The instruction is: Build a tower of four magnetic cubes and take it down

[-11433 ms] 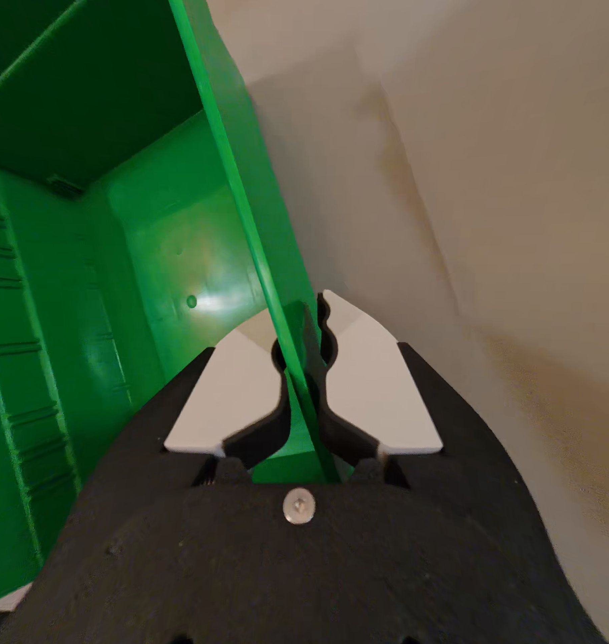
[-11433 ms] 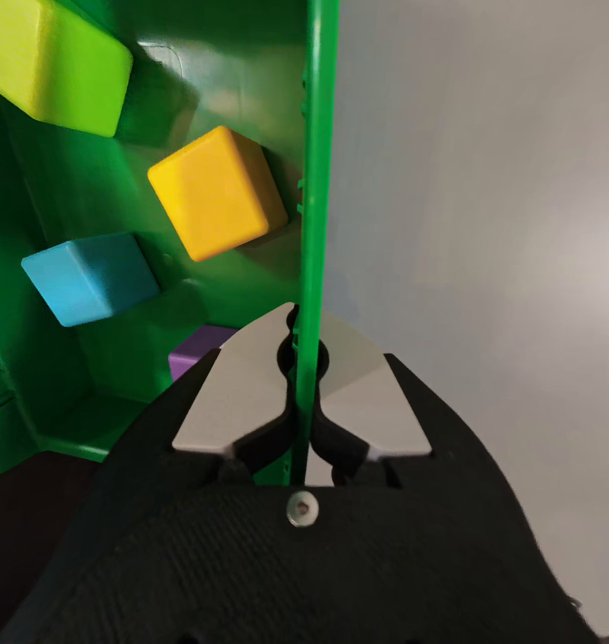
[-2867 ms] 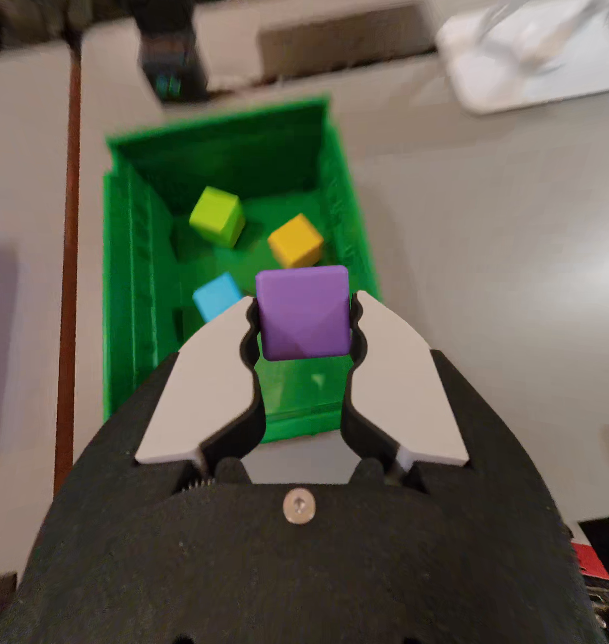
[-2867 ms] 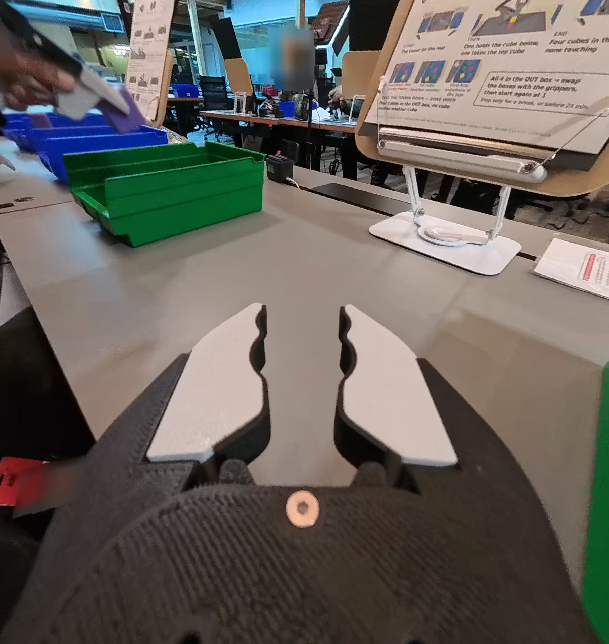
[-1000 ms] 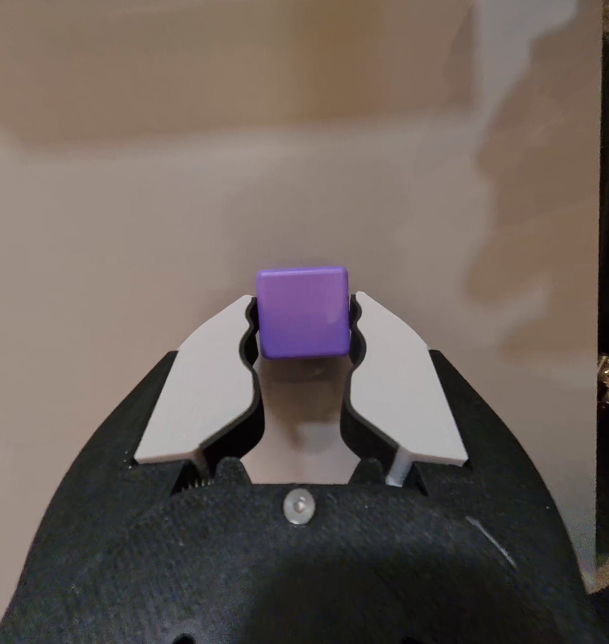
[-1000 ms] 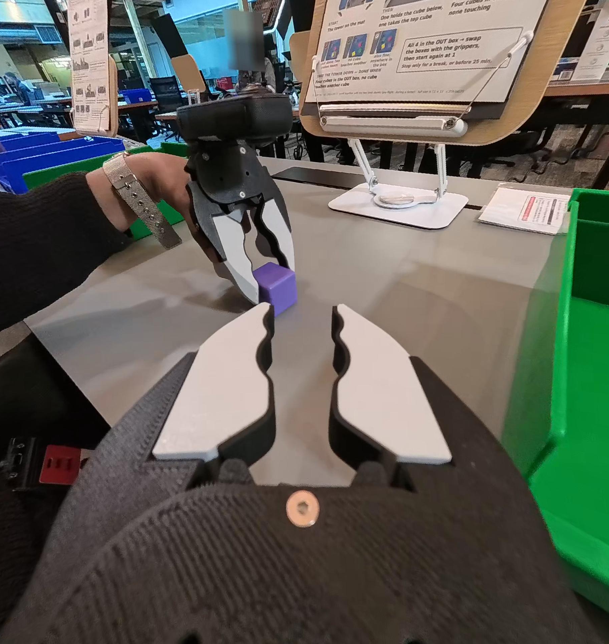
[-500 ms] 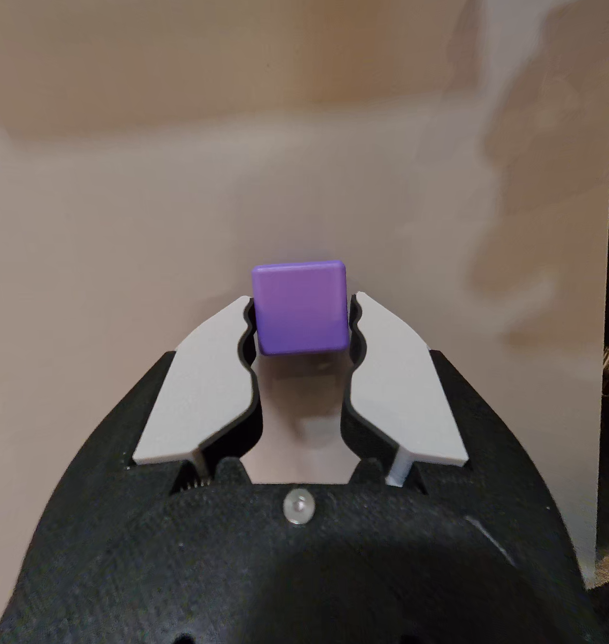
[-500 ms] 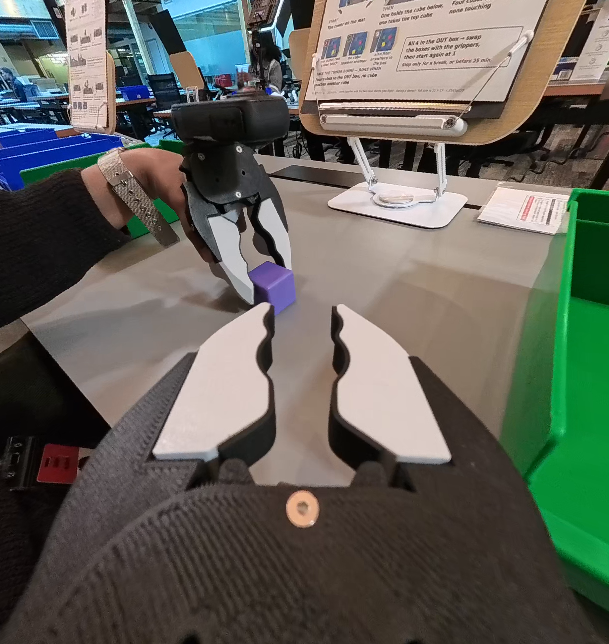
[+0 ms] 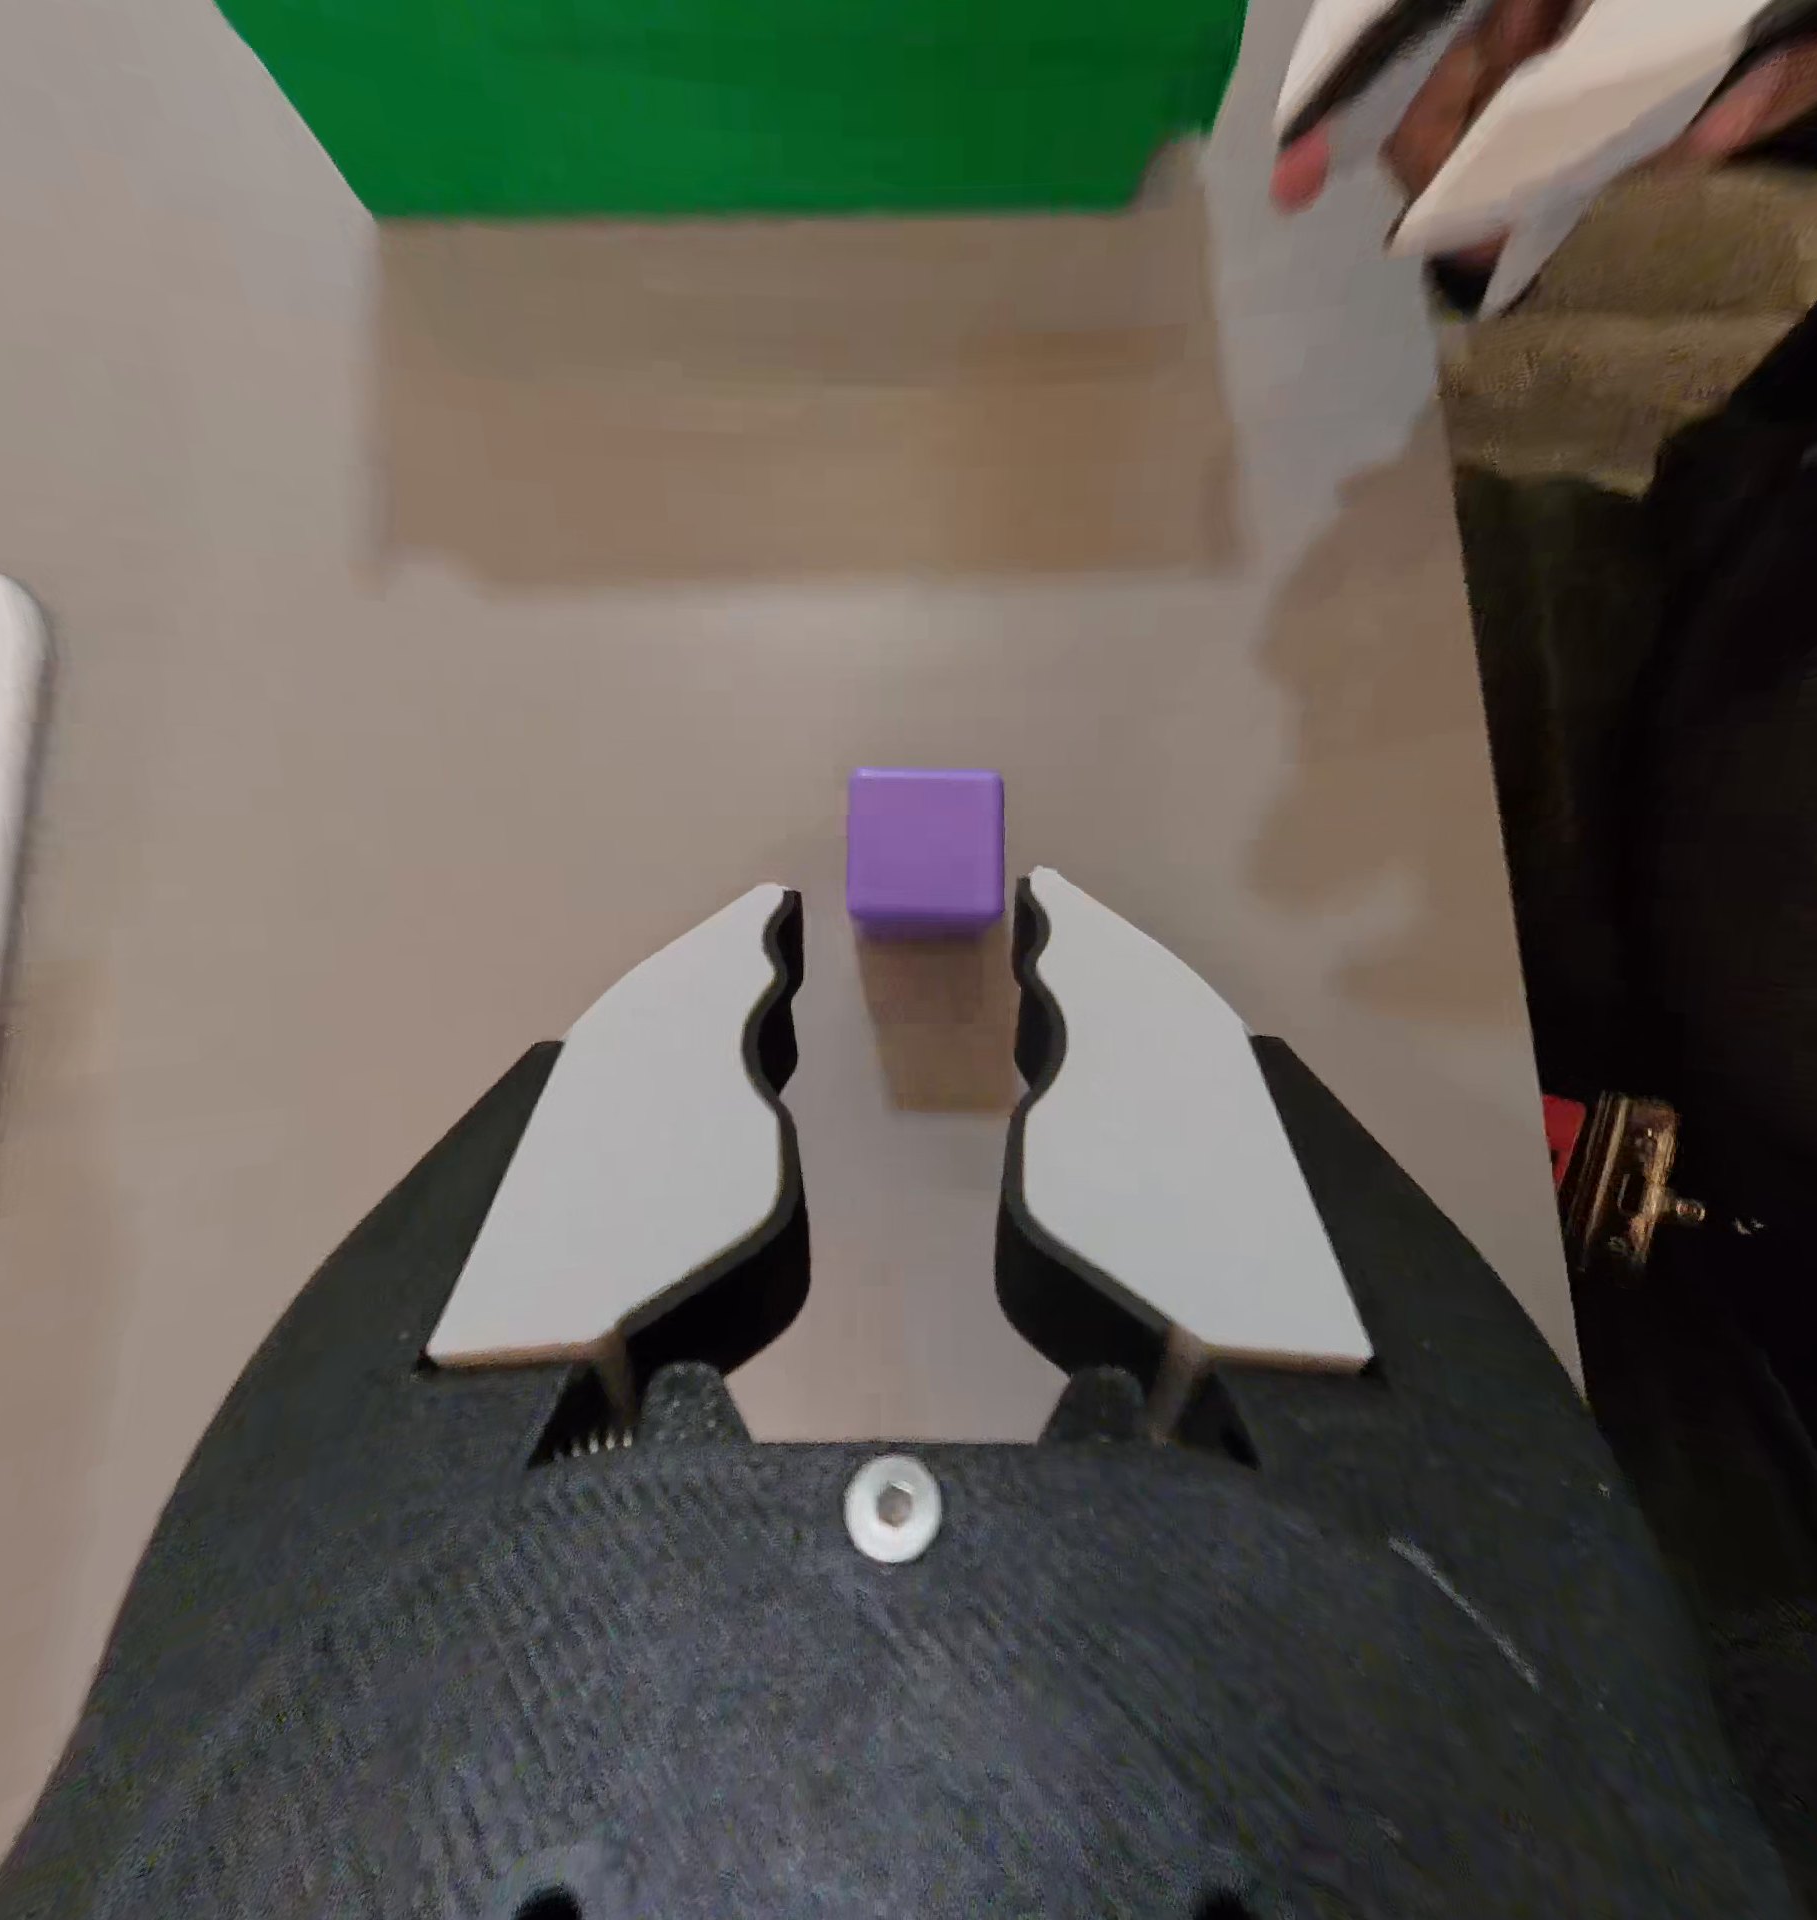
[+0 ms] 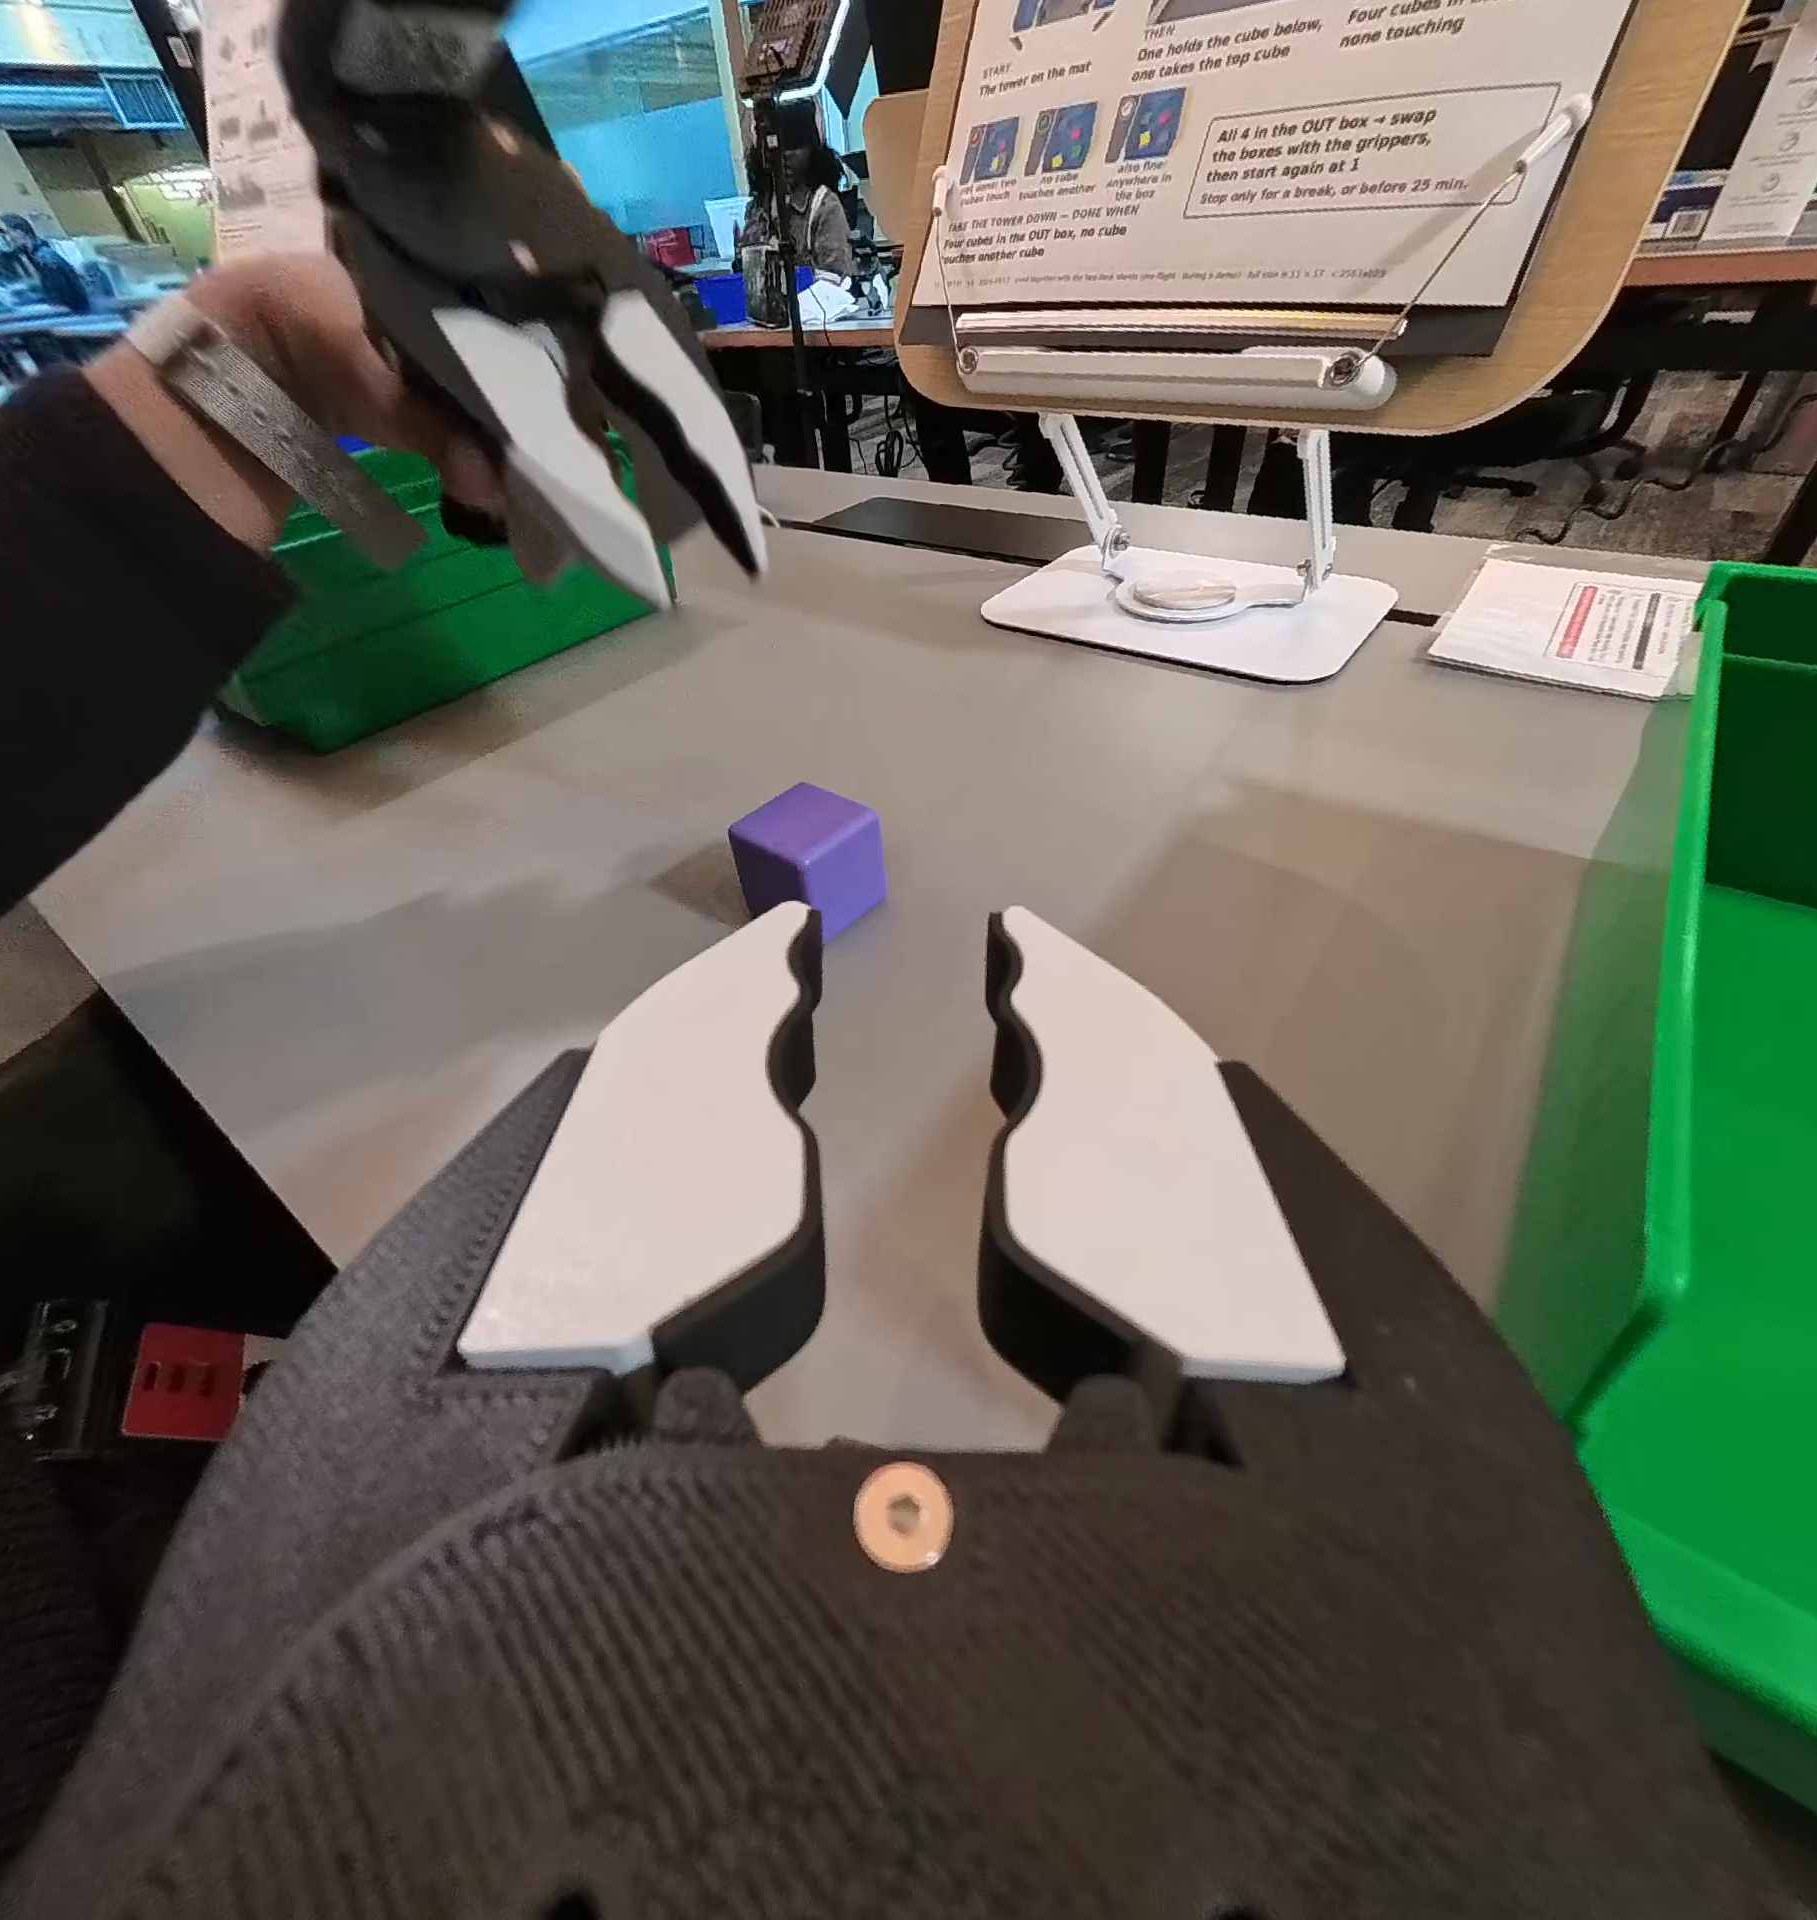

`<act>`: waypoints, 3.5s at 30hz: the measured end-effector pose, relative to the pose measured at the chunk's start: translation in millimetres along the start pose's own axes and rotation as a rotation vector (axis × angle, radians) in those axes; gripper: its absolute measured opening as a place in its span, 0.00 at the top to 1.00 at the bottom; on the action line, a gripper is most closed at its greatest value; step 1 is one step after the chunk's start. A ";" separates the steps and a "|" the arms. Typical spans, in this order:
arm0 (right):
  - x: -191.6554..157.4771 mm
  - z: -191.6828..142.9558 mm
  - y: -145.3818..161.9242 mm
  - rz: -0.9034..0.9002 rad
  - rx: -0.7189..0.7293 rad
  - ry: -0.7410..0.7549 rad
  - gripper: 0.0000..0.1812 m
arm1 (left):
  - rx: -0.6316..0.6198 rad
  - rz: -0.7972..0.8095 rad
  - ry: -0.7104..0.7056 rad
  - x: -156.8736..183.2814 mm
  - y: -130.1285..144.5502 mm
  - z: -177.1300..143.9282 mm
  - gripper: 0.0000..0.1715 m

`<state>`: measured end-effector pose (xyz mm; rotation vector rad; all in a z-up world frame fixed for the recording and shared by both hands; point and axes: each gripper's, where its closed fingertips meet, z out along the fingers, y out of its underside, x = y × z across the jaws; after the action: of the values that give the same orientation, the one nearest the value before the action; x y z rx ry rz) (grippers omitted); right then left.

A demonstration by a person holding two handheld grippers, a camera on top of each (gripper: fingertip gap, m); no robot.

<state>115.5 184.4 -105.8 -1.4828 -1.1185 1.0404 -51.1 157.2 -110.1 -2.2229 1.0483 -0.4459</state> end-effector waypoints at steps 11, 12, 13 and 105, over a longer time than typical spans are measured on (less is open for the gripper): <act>-1.8 3.9 2.7 0.002 -0.014 -0.004 0.83 | 0.354 -0.432 -0.825 -75.0 56.4 -237.5 0.86; -2.1 5.7 3.0 0.001 -0.019 -0.005 0.83 | 0.328 -0.514 -0.907 -81.9 82.6 -253.2 0.84; -3.1 7.8 3.3 -0.001 -0.024 -0.008 0.83 | 0.290 -0.598 -0.977 -87.6 111.5 -265.3 0.80; 2.9 -11.2 4.1 0.456 0.014 -0.130 0.84 | 0.020 0.219 0.097 8.2 2.4 55.7 0.67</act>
<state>127.5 184.5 -108.2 -1.7225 -0.8736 1.4700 -17.4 171.9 -152.7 -2.0567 1.3159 -0.4682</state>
